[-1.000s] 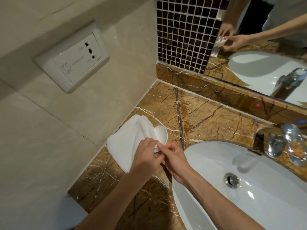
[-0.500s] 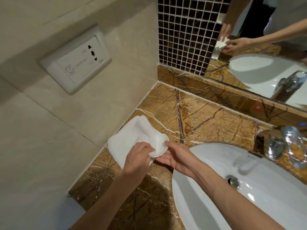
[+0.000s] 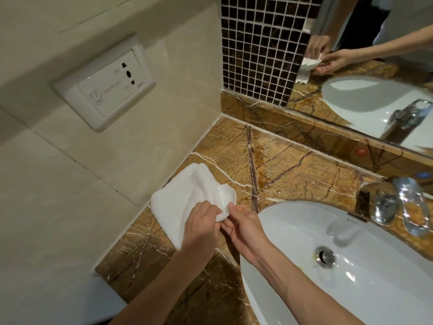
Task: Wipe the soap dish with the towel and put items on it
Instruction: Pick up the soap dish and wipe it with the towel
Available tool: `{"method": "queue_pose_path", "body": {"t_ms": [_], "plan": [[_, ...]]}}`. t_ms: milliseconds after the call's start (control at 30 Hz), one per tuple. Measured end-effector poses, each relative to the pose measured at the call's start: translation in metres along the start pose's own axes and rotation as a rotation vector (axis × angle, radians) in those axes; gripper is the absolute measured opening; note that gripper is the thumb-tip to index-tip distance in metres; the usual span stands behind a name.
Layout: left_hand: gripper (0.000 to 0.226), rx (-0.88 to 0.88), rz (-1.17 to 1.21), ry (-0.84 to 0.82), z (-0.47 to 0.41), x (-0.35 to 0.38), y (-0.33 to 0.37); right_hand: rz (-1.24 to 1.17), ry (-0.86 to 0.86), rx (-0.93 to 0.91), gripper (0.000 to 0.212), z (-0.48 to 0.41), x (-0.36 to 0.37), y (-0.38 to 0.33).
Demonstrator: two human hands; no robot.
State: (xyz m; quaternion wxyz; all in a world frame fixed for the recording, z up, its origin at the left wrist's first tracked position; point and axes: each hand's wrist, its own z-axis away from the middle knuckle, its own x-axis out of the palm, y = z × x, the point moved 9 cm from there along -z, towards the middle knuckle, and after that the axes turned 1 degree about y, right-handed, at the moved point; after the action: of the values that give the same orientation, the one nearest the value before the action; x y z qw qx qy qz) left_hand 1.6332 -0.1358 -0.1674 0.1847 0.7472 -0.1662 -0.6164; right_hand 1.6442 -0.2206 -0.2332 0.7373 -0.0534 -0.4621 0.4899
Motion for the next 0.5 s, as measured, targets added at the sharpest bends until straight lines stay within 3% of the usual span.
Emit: {"method": "queue_pose_path", "body": {"t_ms": [167,267,367,500], "plan": [[0.027,0.027,-0.043,-0.123,0.000,0.018,-0.004,0.115,0.211,-0.061,0.015,0.003,-0.021,-0.004],[0.029,-0.064,0.035,-0.132,-0.001,0.015,-0.017,0.210,0.410,-0.155,0.013,0.007,-0.041,-0.026],[0.036,-0.290,0.313,-0.107,0.005,0.007,-0.035,0.410,0.505,-0.337,0.016,0.014,-0.050,-0.062],[0.037,-0.665,0.844,0.004,0.013,0.004,-0.048,0.753,0.405,-0.612,0.005,0.025,-0.018,-0.094]]}}
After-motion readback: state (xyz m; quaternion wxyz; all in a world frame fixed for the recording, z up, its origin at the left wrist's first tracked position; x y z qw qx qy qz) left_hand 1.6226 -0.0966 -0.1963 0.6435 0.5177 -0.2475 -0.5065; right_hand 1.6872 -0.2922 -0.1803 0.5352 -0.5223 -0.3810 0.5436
